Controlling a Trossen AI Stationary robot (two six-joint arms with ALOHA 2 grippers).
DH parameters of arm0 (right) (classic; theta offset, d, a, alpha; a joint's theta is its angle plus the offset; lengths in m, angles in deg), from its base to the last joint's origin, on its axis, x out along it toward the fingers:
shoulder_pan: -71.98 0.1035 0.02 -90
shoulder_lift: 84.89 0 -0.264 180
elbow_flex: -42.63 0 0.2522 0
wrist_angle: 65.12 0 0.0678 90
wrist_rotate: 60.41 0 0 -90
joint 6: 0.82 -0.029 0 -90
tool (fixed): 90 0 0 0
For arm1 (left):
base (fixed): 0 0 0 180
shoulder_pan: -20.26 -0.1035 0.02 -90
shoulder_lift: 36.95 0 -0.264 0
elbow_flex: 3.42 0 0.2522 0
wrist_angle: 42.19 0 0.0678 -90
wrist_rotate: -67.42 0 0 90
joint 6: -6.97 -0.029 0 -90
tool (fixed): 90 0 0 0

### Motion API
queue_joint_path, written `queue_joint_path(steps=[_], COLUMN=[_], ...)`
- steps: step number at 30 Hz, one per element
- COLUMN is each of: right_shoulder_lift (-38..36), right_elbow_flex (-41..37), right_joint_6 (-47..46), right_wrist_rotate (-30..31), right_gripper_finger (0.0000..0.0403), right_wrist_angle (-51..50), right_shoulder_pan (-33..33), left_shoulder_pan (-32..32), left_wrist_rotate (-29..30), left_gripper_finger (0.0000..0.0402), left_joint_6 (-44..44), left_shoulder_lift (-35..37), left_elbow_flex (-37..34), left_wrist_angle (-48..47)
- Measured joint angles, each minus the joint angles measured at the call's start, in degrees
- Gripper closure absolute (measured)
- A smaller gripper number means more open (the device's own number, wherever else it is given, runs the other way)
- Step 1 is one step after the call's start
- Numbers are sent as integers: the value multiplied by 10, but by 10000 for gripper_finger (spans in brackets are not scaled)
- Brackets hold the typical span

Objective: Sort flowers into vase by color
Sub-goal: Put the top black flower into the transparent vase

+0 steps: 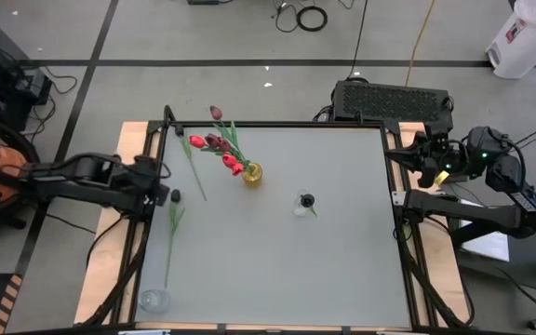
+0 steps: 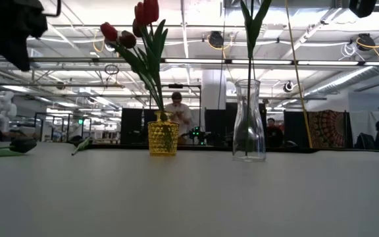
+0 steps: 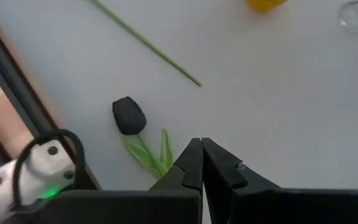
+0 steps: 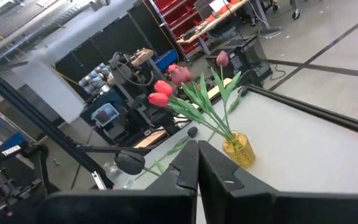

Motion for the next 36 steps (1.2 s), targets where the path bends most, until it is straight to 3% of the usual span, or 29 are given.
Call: queue_joint_path(steps=[9,14,17,23,28,36], right_shoulder_lift=[0,0,0,0,0,0], right_elbow_flex=[0,0,0,0,0,0], right_joint_6=[25,38,41,41,27,-5], right_wrist_rotate=[0,3,3,3,3,2], right_gripper_finger=[403,403,403,403,403,403], right_wrist_angle=[-29,-37,-44,-46,-46,-46], right_shoulder_pan=[0,0,0,0,0,0], left_shoulder_pan=[0,0,0,-14,-57,-159], left_wrist_rotate=[-25,-29,-28,35,121,156], left_gripper_finger=[398,398,398,398,398,398], left_joint_6=[75,66,13,-47,-21,-11], left_shoulder_lift=[-23,-59,-86,-121,-117,-115], left_elbow_flex=[-65,-69,-69,-69,-69,-69], left_wrist_angle=[37,54,61,36,36,58])
